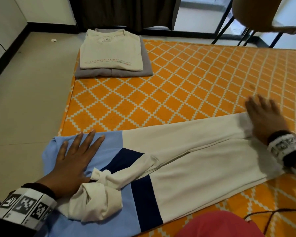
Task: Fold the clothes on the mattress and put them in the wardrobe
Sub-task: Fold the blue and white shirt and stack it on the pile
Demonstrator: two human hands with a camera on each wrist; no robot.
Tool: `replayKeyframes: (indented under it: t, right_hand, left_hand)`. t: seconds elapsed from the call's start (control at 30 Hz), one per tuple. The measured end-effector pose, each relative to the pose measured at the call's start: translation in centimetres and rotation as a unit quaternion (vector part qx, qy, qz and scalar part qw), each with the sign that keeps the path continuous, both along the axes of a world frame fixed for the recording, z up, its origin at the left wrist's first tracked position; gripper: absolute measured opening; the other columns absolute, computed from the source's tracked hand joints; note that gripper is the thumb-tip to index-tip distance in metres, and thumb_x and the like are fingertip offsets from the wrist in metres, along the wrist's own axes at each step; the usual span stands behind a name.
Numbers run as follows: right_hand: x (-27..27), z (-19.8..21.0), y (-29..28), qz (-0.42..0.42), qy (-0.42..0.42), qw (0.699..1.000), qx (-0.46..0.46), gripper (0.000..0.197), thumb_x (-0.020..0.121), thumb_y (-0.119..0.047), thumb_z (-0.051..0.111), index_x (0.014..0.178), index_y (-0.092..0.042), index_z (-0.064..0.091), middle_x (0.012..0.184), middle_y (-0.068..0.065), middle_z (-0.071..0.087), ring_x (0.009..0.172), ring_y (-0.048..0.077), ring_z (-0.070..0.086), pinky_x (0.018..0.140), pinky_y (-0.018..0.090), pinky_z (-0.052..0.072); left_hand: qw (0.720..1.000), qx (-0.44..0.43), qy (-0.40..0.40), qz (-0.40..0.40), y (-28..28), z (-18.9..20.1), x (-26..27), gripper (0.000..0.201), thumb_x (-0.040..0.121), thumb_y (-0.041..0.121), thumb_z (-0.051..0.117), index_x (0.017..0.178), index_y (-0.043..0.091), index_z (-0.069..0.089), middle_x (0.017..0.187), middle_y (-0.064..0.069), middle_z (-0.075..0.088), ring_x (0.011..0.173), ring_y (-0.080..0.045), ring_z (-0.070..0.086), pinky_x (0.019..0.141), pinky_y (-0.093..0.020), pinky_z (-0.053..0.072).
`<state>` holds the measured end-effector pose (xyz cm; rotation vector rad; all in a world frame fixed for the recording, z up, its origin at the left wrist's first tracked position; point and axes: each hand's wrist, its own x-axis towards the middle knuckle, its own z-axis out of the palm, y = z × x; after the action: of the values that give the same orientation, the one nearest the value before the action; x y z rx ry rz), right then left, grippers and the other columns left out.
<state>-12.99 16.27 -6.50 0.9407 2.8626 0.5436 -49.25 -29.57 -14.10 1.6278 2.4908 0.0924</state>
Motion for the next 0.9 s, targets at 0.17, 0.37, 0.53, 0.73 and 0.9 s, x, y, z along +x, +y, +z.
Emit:
replayKeyframes:
  t: [0.17, 0.37, 0.53, 0.73, 0.9]
  right_hand:
    - [1.0, -3.8, -10.0, 0.225, -0.034, 0.957, -0.18, 0.066, 0.101, -0.051, 0.02, 0.155, -0.013, 0.02, 0.163, 0.006, 0.009, 0.15, 0.022, 0.01, 0.119, 0.041, 0.008]
    - [5.1, -3.6, -5.1, 0.094, -0.004, 0.977, -0.191, 0.069, 0.097, -0.062, 0.015, 0.156, -0.028, 0.005, 0.164, -0.003, -0.002, 0.151, 0.017, 0.001, 0.119, 0.038, 0.007]
    - [8.3, -3.6, -1.9, -0.054, -0.026, 0.988, -0.144, 0.084, 0.088, -0.075, 0.002, 0.156, -0.025, -0.001, 0.163, 0.004, -0.004, 0.15, 0.022, 0.007, 0.12, 0.035, 0.006]
    - [7.1, -0.8, -3.9, -0.217, -0.016, 0.973, -0.071, 0.092, 0.087, -0.075, 0.005, 0.155, -0.014, 0.009, 0.162, 0.011, 0.01, 0.147, 0.029, 0.019, 0.119, 0.047, 0.004]
    - [-1.0, 3.2, -12.1, 0.052, 0.027, 0.998, 0.029, 0.059, 0.087, -0.038, 0.031, 0.128, -0.008, 0.062, 0.14, 0.016, 0.053, 0.121, 0.036, 0.057, 0.119, 0.048, -0.007]
  left_hand:
    - [1.0, 0.0, 0.003, -0.001, 0.1, -0.2, 0.0, 0.129, 0.057, 0.016, 0.092, 0.156, 0.029, 0.01, 0.164, 0.002, -0.001, 0.149, -0.015, -0.011, 0.109, -0.034, -0.004]
    - [1.0, 0.004, -0.011, -0.001, 0.0, -0.2, -0.3, 0.128, 0.058, 0.015, 0.091, 0.156, 0.031, 0.01, 0.164, 0.004, -0.001, 0.149, -0.014, -0.012, 0.112, -0.029, -0.017]
    - [0.999, -0.028, -0.025, 0.011, 0.0, 0.1, -0.3, 0.123, 0.073, 0.024, 0.083, 0.153, 0.041, -0.008, 0.161, 0.011, -0.019, 0.145, -0.009, -0.023, 0.109, -0.042, -0.002]
    - [0.994, -0.061, -0.09, 0.019, 0.5, 2.9, 0.5, 0.084, 0.095, 0.057, 0.04, 0.14, 0.043, -0.029, 0.145, 0.018, -0.04, 0.143, -0.012, -0.028, 0.116, -0.047, -0.009]
    - [0.949, 0.115, -0.285, 0.067, -0.2, 6.2, 1.6, 0.075, 0.083, 0.064, 0.055, 0.145, 0.027, 0.035, 0.156, 0.014, 0.011, 0.145, -0.006, 0.006, 0.12, -0.041, 0.012]
